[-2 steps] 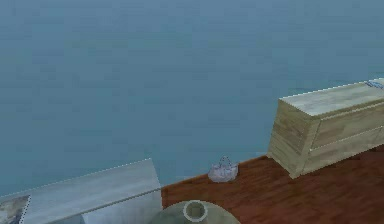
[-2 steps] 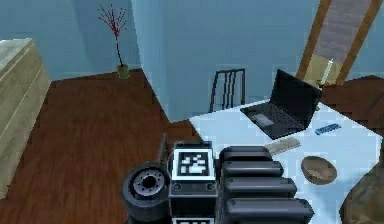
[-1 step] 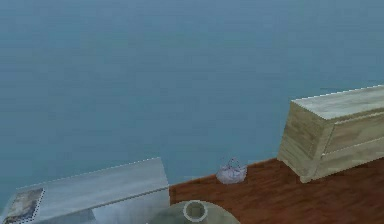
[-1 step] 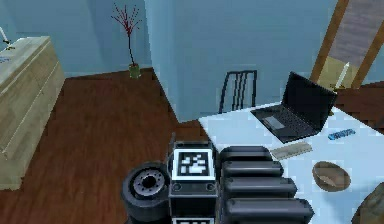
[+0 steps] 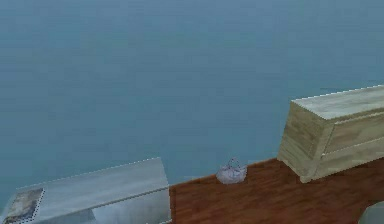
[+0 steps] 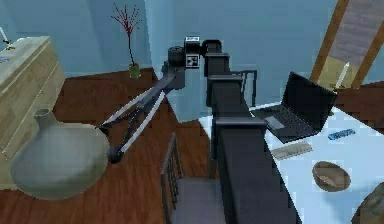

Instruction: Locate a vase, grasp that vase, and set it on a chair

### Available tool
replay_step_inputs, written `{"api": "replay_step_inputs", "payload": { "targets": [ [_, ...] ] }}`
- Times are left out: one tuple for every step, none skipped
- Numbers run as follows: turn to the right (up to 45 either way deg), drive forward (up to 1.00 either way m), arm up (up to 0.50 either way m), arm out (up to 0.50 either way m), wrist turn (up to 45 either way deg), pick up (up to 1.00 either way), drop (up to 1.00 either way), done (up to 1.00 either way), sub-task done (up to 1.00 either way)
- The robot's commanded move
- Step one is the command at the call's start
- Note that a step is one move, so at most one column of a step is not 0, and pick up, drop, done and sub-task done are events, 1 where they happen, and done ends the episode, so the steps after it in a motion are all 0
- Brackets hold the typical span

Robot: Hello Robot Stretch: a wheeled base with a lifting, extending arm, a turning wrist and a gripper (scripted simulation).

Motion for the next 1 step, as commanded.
{"api": "replay_step_inputs", "payload": {
  "targets": [
    [0.0,0.00,0.00,0.00,45.0,0.00,0.00,0.00,0.00]
  ]
}}
